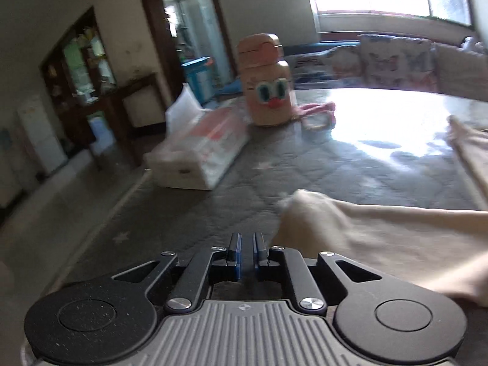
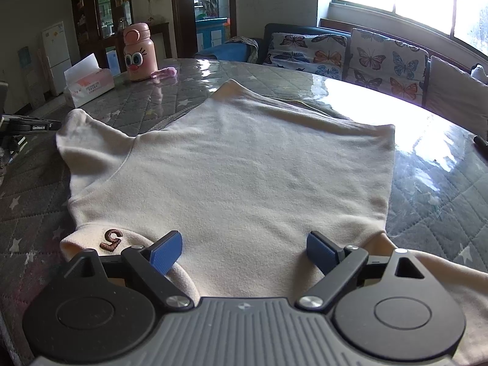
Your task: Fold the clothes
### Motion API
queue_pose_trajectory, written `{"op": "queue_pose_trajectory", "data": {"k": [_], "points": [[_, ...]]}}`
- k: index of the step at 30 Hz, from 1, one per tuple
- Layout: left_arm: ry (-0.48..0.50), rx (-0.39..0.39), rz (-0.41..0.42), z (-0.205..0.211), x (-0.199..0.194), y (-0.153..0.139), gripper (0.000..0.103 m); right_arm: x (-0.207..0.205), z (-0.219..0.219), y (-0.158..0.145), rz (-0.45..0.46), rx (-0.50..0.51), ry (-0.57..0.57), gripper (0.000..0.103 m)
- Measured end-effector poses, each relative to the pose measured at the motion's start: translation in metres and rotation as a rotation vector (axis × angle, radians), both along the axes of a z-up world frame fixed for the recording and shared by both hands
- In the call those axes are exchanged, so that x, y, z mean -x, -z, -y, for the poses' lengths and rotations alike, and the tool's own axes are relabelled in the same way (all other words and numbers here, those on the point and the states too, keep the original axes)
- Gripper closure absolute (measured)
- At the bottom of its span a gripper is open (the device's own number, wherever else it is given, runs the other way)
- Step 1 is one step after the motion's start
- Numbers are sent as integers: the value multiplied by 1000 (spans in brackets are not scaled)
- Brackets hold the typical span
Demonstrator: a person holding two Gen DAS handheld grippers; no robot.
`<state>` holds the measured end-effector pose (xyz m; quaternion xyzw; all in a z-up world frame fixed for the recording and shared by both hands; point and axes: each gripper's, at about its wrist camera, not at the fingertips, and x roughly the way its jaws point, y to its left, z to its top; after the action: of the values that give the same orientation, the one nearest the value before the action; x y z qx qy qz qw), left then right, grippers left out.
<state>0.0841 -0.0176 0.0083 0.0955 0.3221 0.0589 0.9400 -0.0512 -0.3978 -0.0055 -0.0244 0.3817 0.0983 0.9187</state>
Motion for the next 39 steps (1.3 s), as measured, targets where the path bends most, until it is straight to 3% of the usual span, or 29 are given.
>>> {"op": "queue_pose_trajectory", "data": {"k": [2,7,14,18,22,31,34,39], "points": [[-25,21,-9,-5,-1,-1,80,0,0,0,0,-1,0,12],[50,58,42,13,17,-23,72,-1,0,0,-2,-1,-1,12],[298,120,2,76,33,-22,72,0,0,0,3,-3,4,12],[377,76,-41,99,39,-8,72,2,1,0,5,-8,3,12],[384,0,-11,100,51,-1,62,4,3,0,5,-14,2,12],[352,-65,19,85,64,2,57,17,5,-1,7,-16,-12,11],[334,-60,10,83,63,0,55,27,3,-1,16,13,-40,11],[336,-22,8,86,63,-14,55,38,12,-12,21,-33,-32,11]]}}
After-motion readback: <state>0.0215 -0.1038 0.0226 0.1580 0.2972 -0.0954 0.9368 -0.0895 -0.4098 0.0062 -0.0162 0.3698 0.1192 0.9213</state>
